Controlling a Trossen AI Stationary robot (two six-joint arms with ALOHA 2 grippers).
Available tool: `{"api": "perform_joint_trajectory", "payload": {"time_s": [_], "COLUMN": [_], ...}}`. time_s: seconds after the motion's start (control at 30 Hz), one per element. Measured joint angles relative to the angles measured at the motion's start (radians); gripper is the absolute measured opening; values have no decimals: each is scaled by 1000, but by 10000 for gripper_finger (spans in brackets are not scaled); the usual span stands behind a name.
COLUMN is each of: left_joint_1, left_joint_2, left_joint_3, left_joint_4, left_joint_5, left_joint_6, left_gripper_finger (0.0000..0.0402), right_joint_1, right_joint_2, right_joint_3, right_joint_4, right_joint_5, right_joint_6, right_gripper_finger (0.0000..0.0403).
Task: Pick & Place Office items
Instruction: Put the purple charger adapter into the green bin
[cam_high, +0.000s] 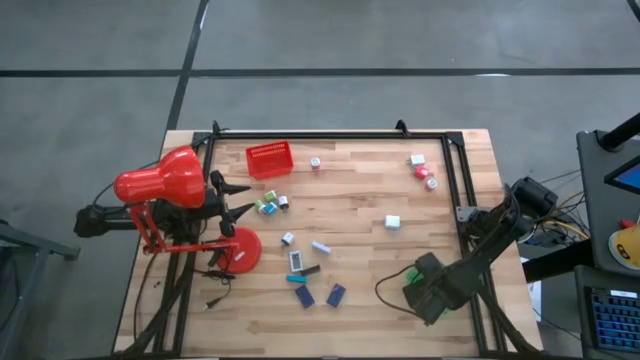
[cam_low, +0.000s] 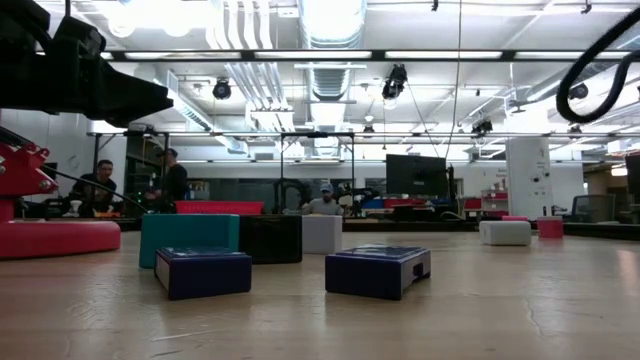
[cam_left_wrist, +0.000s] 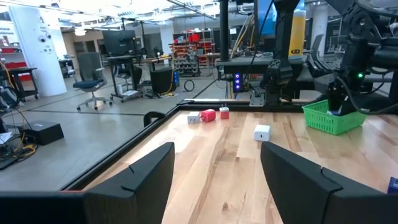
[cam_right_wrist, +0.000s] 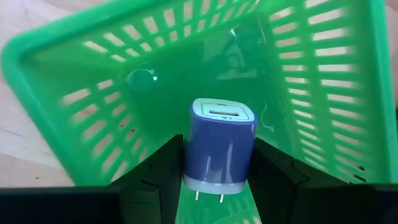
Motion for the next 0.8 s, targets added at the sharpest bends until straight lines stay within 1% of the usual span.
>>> {"api": "perform_joint_trajectory", "payload": {"time_s": [0.27,0.8], "left_joint_1": [0,0], "left_joint_2": [0,0], "left_joint_3": [0,0], "left_joint_4": [0,0], "left_joint_5": [0,0], "left_joint_6": [0,0], "left_gripper_finger": [245,245], "right_joint_1": [0,0], "right_joint_2": [3,1], "right_joint_3": [-56,-62], "right_joint_4": [115,123], "right_joint_5": [1,2], "right_joint_6": [0,-1], "right_gripper_finger": [148,148]}}
